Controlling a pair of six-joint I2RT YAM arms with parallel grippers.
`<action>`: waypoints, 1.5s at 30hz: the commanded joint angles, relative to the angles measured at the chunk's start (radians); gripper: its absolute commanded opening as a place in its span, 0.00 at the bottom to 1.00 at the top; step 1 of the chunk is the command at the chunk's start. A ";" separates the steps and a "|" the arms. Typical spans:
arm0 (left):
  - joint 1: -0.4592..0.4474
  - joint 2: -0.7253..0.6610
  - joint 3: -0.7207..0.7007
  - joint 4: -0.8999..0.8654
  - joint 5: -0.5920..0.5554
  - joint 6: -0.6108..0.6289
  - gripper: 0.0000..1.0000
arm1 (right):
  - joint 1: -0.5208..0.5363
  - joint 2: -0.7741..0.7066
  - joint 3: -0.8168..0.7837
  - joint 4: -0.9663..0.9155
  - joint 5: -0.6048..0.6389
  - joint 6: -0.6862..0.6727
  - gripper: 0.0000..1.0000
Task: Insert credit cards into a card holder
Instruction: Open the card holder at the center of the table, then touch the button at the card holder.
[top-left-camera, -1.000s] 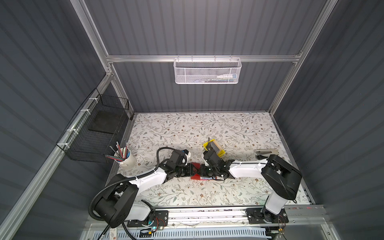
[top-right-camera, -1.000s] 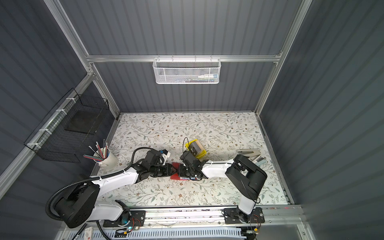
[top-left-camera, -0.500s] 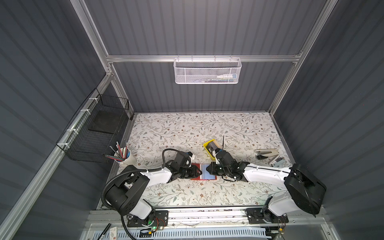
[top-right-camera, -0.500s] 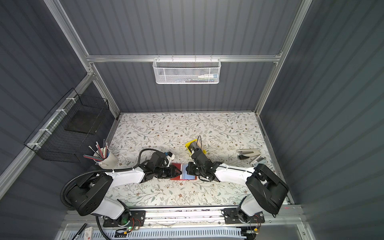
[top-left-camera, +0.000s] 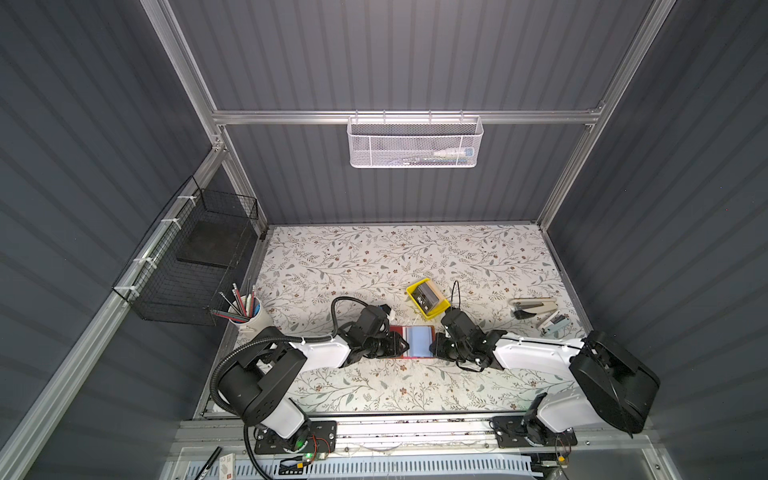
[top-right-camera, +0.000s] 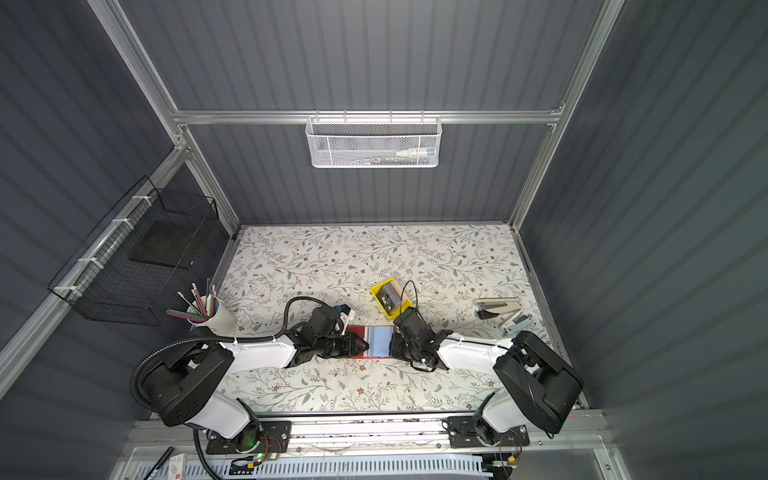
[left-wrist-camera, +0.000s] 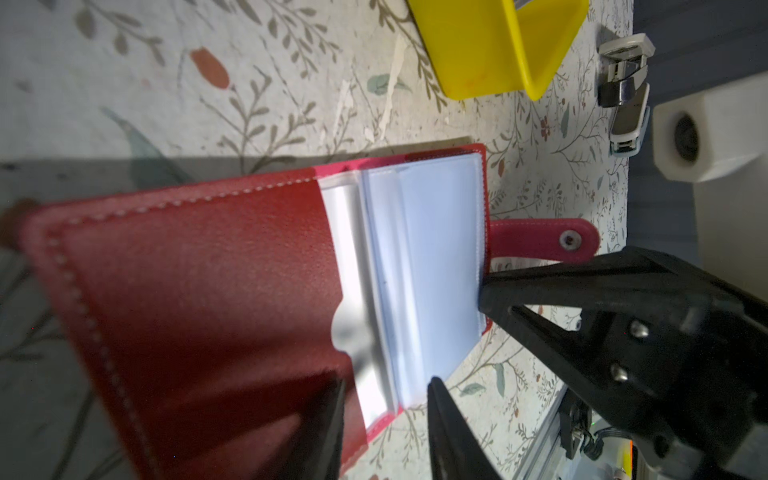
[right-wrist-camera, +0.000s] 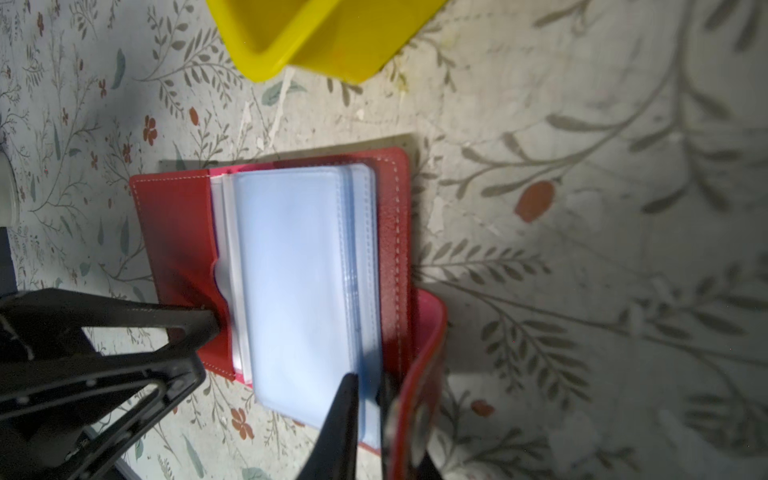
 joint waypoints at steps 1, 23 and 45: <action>-0.018 0.055 -0.058 -0.022 -0.052 -0.042 0.35 | -0.009 0.003 0.011 -0.064 0.041 0.008 0.16; -0.024 0.016 -0.047 -0.097 -0.094 -0.004 0.34 | 0.030 -0.035 -0.027 -0.102 0.043 0.006 0.21; -0.023 0.020 -0.106 -0.064 -0.124 -0.051 0.32 | 0.032 0.021 0.064 -0.058 0.013 -0.012 0.24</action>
